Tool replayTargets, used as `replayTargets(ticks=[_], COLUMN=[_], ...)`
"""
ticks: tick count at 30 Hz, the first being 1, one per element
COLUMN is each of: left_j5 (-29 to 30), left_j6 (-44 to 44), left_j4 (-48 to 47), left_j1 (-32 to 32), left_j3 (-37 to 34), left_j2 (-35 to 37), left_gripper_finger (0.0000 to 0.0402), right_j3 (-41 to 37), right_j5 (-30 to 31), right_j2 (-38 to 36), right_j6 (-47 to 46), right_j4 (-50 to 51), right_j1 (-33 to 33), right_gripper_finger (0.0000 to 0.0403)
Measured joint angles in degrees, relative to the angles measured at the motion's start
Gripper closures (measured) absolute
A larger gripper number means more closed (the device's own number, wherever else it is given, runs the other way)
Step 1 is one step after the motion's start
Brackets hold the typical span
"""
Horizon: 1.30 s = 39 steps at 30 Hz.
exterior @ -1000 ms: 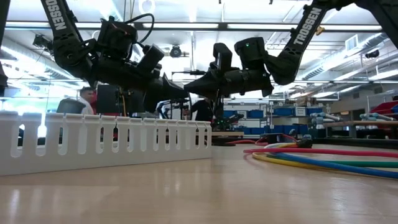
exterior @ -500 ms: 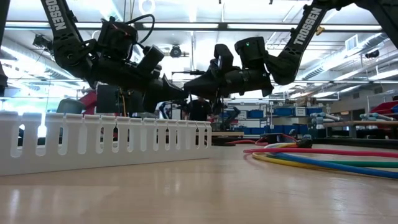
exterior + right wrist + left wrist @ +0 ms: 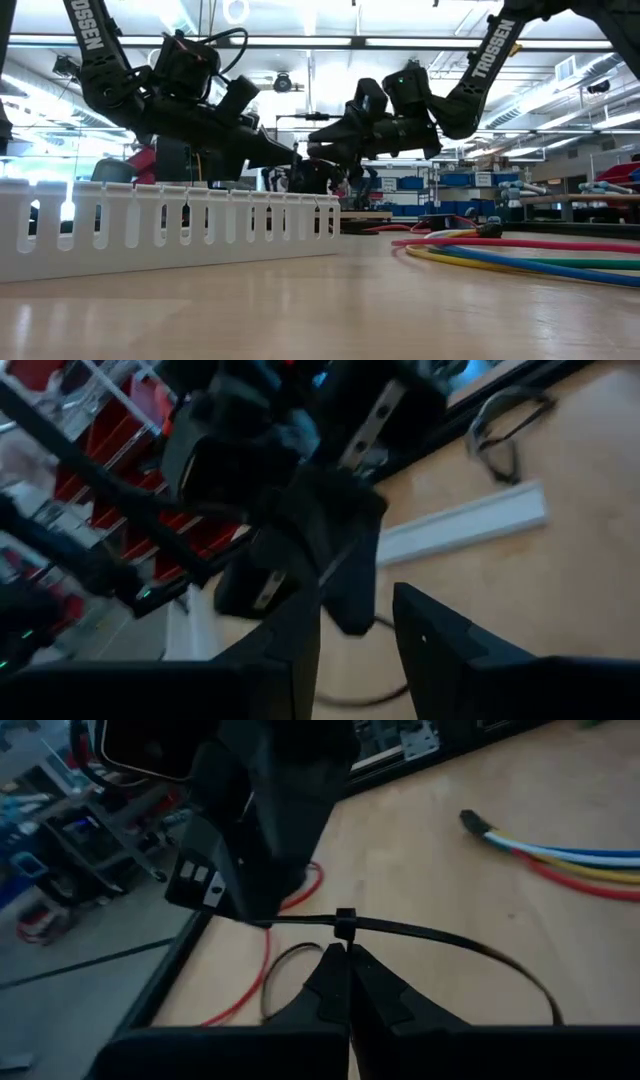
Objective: Ziptie cables
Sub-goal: Wrap the left black zip tie
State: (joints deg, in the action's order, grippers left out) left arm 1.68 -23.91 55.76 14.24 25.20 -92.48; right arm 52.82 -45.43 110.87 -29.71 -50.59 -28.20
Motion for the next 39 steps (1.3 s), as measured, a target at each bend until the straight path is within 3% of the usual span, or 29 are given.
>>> replayTargets(ticks=[5, 12, 23, 26, 32, 39], left_j5=[-0.5, -0.1, -0.1, 0.0, 0.1, 0.1], left_j6=[0.2, 0.1, 0.0, 0.0, 0.0, 0.1], left_j4=[0.1, 0.1, -1.7, -1.7, -2.0, -2.1], left_j1=[0.0, 0.1, 0.1, 0.1, 0.1, -0.2], left_j3=[0.0, 0.0, 2.5, 2.5, 2.5, 2.5], left_j2=[0.0, 0.0, 0.0, 0.0, 0.0, 0.0], left_gripper_finger=[0.0401, 0.0401, 0.0401, 0.0401, 0.0401, 0.0401], right_j3=[0.0, 0.2, 2.6, 2.6, 2.6, 2.6], right_j5=[0.5, 5.6, 6.4, 6.0, 5.1, 7.0], right_j2=[0.0, 0.1, 0.1, 0.1, 0.1, 0.1], right_j6=[1.6, 3.0, 2.4, 2.4, 4.6, 5.3], right_j4=[2.0, 1.2, 1.6, 1.9, 1.8, 1.6], right_j1=[0.0, 3.1, 3.8, 3.8, 3.8, 2.8], right_gripper_finger=[0.0290, 0.0291, 0.0294, 0.0312, 0.0394, 0.0402])
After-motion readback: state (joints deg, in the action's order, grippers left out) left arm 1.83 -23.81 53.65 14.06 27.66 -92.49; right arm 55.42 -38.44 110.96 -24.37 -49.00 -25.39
